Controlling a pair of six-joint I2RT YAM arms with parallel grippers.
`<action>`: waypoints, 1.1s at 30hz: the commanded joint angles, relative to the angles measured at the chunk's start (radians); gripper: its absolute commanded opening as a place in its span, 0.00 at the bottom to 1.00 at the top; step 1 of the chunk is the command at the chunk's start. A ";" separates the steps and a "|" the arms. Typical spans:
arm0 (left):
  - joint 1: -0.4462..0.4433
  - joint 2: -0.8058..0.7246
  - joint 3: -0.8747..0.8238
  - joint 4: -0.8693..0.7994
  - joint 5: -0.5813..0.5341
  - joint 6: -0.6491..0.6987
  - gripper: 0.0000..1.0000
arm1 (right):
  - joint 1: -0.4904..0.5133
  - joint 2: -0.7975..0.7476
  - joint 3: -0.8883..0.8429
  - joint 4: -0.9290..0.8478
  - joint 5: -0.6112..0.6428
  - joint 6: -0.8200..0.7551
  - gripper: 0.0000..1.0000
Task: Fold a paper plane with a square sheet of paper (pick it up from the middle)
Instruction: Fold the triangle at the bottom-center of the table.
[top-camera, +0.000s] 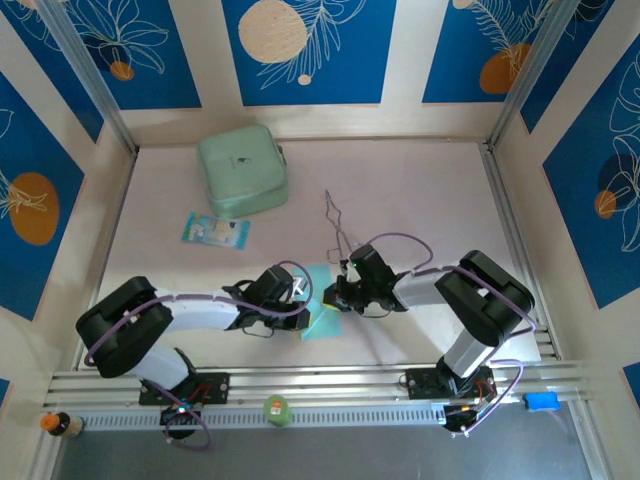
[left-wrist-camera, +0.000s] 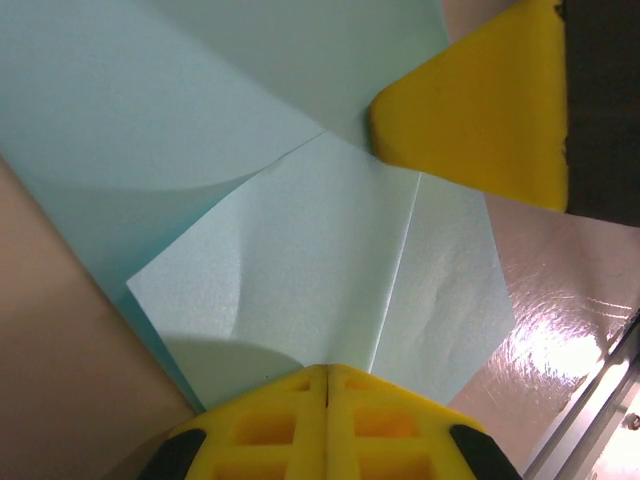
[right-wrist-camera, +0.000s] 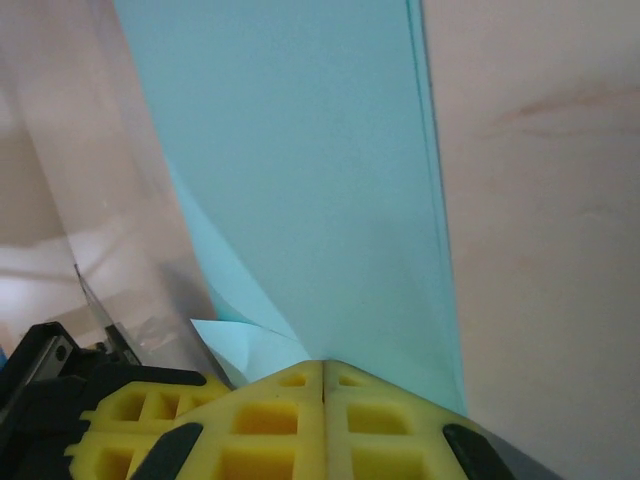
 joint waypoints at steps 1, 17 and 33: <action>0.019 0.029 -0.036 -0.165 -0.087 0.020 0.00 | -0.055 0.031 -0.080 0.076 -0.003 0.023 0.00; 0.019 0.030 -0.044 -0.141 -0.086 0.023 0.00 | -0.114 -0.131 -0.183 0.293 0.054 0.112 0.05; 0.020 0.053 -0.021 -0.133 -0.071 0.026 0.00 | 0.191 -0.459 -0.012 -0.462 0.392 -0.137 0.05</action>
